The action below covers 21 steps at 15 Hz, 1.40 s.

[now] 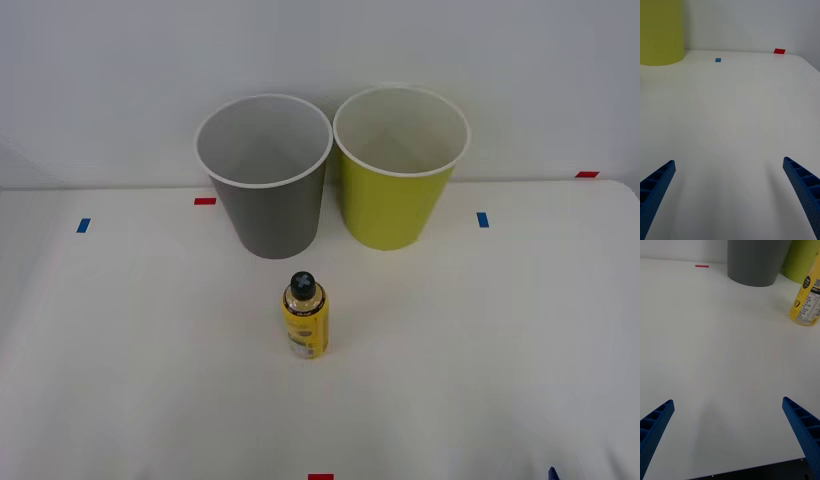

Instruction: Put cans in the gray bin and PET bottles in the light green bin.

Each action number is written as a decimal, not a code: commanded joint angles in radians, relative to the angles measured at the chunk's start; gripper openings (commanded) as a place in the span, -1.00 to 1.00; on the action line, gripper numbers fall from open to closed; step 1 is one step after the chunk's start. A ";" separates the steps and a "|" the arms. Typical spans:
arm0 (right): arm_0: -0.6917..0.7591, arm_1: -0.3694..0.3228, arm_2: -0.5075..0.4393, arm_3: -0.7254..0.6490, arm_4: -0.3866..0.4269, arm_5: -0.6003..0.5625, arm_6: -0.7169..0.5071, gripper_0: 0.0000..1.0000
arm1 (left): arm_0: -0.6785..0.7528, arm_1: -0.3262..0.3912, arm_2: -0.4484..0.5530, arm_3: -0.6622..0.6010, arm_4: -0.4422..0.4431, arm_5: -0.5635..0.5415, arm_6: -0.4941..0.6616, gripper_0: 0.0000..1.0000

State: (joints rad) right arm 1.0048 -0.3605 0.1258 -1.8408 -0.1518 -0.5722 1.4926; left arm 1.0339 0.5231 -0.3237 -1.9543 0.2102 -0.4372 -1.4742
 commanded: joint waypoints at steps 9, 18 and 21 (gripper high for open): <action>0.000 0.000 0.000 0.000 0.000 0.000 0.000 1.00 | 0.000 0.000 0.000 0.000 0.000 0.000 0.000 1.00; 0.000 0.000 0.000 0.000 0.000 0.000 0.000 1.00 | 0.000 0.000 0.000 0.000 0.000 0.000 0.000 1.00; 0.000 0.000 0.000 0.000 0.000 0.000 0.000 1.00 | 0.000 0.000 0.000 0.000 0.000 0.000 0.000 1.00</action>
State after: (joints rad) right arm 1.0048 -0.3605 0.1258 -1.8408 -0.1518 -0.5722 1.4926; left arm 1.0339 0.5231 -0.3237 -1.9543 0.2102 -0.4372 -1.4741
